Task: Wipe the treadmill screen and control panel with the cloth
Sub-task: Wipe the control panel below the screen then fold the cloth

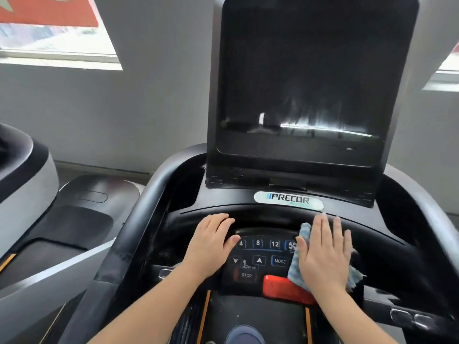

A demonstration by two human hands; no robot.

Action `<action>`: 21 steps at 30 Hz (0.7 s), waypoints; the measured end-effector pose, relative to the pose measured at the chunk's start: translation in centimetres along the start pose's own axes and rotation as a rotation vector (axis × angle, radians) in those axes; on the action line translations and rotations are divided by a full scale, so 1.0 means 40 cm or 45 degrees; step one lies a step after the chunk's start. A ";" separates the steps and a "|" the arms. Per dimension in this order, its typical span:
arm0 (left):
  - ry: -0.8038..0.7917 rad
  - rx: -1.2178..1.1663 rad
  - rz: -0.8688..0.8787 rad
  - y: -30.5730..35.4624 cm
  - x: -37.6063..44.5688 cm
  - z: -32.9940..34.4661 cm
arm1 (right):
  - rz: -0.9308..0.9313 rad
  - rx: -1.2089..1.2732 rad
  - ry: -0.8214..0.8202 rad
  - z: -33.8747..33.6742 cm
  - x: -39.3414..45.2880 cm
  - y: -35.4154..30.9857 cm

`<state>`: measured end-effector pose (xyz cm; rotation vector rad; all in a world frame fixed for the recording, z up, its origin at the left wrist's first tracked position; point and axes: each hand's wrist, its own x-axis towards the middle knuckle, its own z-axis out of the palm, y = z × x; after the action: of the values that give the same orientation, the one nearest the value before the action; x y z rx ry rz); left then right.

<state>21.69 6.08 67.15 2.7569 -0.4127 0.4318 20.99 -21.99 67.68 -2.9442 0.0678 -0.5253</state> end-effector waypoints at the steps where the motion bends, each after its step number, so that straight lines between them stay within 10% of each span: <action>1: 0.002 0.037 0.005 -0.009 -0.011 -0.003 | -0.078 -0.008 -0.022 0.002 0.006 -0.041; 21: -0.120 0.056 0.018 -0.036 -0.161 -0.013 | -1.006 0.009 -0.222 0.104 -0.178 -0.327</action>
<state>16.15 9.05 65.04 2.8265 -0.4513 0.3187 16.00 -7.97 63.43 -2.8943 -1.1370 -0.3333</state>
